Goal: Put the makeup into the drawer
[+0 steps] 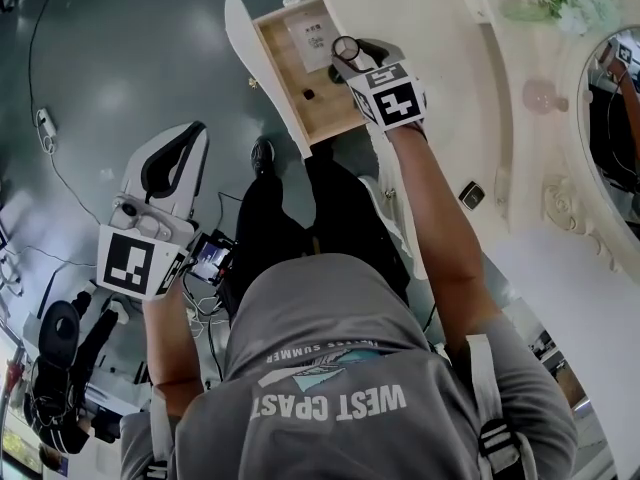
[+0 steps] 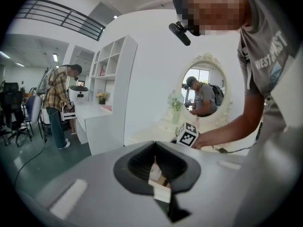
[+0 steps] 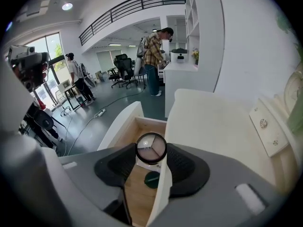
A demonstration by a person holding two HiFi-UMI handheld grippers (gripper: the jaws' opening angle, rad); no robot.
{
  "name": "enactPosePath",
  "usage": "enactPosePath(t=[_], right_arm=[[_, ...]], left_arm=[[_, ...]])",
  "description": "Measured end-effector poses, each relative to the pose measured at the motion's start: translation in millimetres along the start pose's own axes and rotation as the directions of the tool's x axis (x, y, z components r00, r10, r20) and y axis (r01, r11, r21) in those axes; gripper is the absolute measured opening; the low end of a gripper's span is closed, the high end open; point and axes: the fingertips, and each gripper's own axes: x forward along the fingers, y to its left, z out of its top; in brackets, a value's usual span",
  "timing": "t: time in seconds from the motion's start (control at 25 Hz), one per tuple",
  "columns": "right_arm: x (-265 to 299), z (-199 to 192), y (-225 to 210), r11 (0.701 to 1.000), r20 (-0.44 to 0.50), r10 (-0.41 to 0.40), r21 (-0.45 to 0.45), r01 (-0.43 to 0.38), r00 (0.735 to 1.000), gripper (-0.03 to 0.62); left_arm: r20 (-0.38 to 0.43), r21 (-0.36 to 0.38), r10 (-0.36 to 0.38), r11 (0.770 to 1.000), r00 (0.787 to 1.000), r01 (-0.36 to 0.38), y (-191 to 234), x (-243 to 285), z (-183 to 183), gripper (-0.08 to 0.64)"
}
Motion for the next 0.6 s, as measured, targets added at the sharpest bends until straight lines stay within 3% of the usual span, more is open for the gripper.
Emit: enactPosePath(t=[0.28,0.6], right_arm=[[26,8,37,0.997,-0.033,0.053,-0.054,-0.055,0.998,0.212],[72,-7,64,0.992,-0.135,0.106,-0.057,-0.115,0.985,0.212]], left_arm=[[-0.003,-0.028,0.034,0.999,0.999,-0.034,13,-19,-14,0.002],[-0.006,-0.067,0.055,0.996,0.998,-0.055,31,-31,-34,0.002]])
